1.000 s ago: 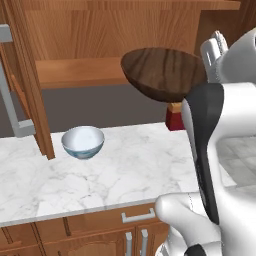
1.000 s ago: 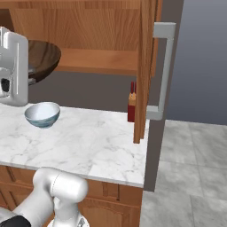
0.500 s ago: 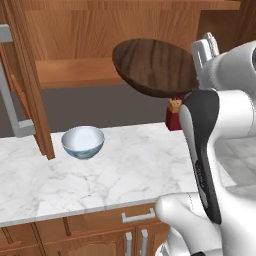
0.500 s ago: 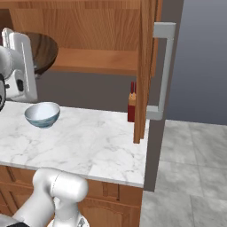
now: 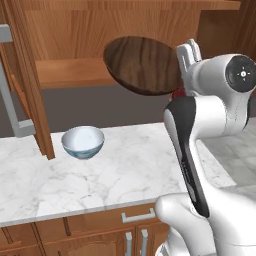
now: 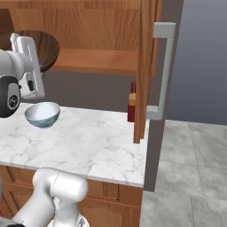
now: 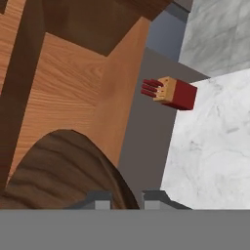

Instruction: Open the cabinet. Pick the bowls from the counter and place them in the cabinet. Then close the cabinet.

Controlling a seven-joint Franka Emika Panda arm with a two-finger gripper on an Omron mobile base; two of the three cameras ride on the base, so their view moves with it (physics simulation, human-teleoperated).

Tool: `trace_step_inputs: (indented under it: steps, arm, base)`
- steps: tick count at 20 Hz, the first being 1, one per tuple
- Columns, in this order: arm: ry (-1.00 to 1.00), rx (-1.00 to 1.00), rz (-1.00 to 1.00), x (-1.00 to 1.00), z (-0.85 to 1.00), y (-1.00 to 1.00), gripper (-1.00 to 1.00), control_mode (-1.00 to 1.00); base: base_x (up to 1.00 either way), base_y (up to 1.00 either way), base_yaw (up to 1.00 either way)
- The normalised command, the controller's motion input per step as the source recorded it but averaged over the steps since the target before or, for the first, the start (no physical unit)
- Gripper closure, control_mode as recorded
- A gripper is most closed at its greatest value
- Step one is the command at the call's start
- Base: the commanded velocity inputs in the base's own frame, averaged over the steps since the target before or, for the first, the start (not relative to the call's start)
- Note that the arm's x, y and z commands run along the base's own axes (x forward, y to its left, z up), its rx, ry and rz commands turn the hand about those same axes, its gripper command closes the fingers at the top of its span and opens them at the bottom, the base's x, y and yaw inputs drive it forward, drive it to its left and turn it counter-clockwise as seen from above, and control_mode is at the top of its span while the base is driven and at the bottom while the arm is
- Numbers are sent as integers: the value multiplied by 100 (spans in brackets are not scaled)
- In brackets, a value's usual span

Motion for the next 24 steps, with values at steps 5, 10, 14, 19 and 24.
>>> trace_step_inputs:
  steps: [5,10,14,19,24]
  arm:
    - [-6,0,0,35,0,22,100,-100]
    - [-1,0,0,35,0,22,100,-100]
    - [0,0,0,41,0,23,100,-100]
    - [0,0,0,42,0,25,100,-100]
    - [0,0,0,45,0,30,100,-100]
  base:
    - [0,0,0]
    - [0,0,0]
    - [0,0,0]
    - [0,0,0]
    - [0,0,0]
